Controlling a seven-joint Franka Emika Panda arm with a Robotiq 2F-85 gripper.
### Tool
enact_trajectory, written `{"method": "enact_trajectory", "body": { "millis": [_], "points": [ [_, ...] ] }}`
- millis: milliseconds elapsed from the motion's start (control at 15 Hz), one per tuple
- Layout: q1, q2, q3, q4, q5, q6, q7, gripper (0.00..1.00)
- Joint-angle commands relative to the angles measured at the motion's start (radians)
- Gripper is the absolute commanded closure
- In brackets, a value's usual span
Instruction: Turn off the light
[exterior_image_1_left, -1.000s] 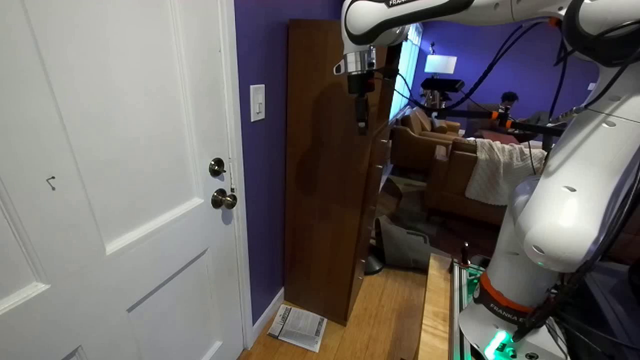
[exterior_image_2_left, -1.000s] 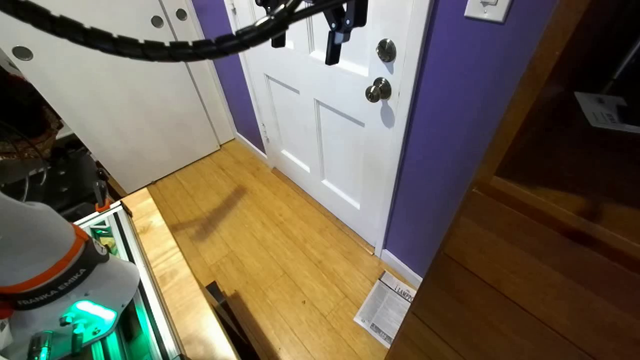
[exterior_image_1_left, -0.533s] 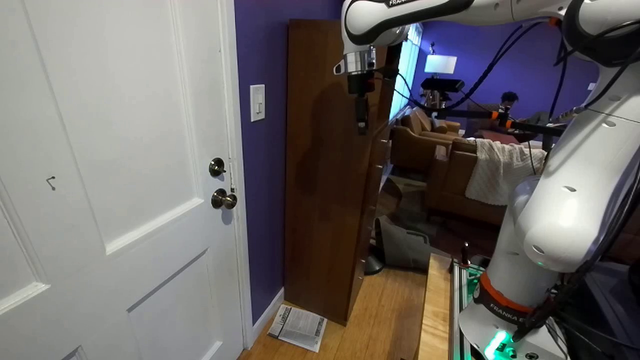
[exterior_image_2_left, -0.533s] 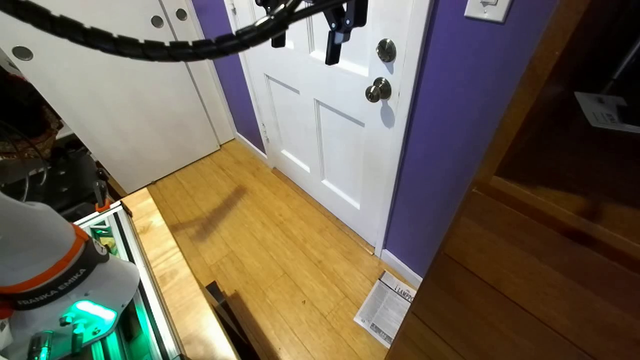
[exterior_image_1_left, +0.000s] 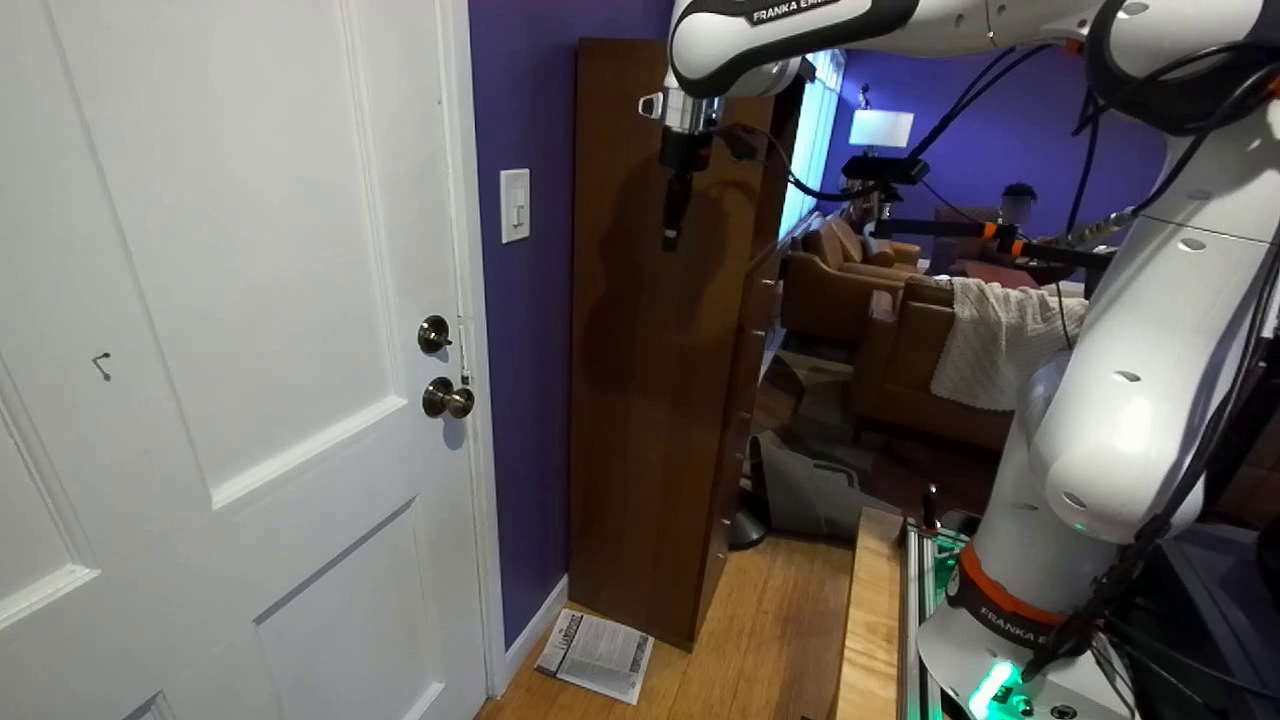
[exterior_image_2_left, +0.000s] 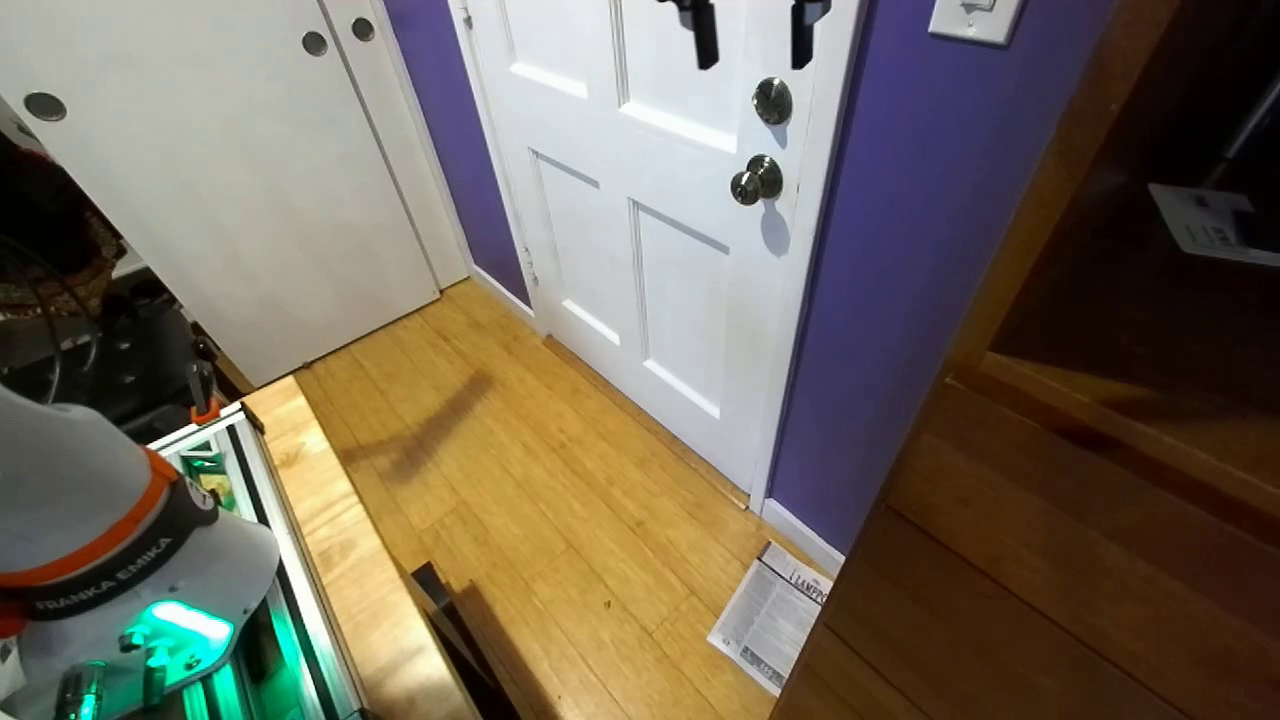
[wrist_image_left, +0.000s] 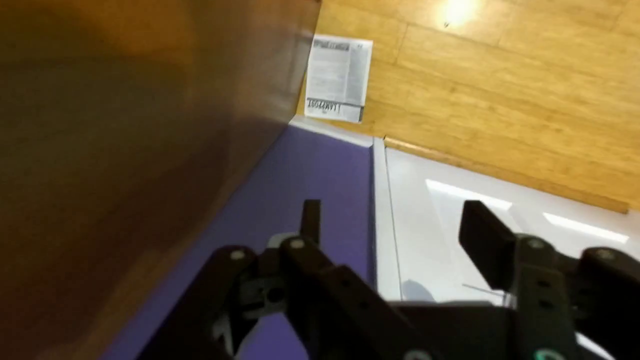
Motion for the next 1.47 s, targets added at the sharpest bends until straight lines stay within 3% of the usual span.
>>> {"method": "enact_trajectory", "body": {
  "millis": [0,267,400,733,1400],
  "points": [
    [-0.030,0.080,0.014,0.051,0.025,0.170,-0.063,0.58],
    [-0.043,0.141,0.032,0.067,0.137,0.353,-0.132,0.89],
    [-0.053,0.171,0.045,0.083,0.224,0.406,-0.176,1.00],
    [-0.086,0.256,0.074,0.142,0.239,0.538,-0.184,1.00],
    [-0.139,0.379,0.164,0.282,0.307,0.588,-0.196,1.00]
  ]
}}
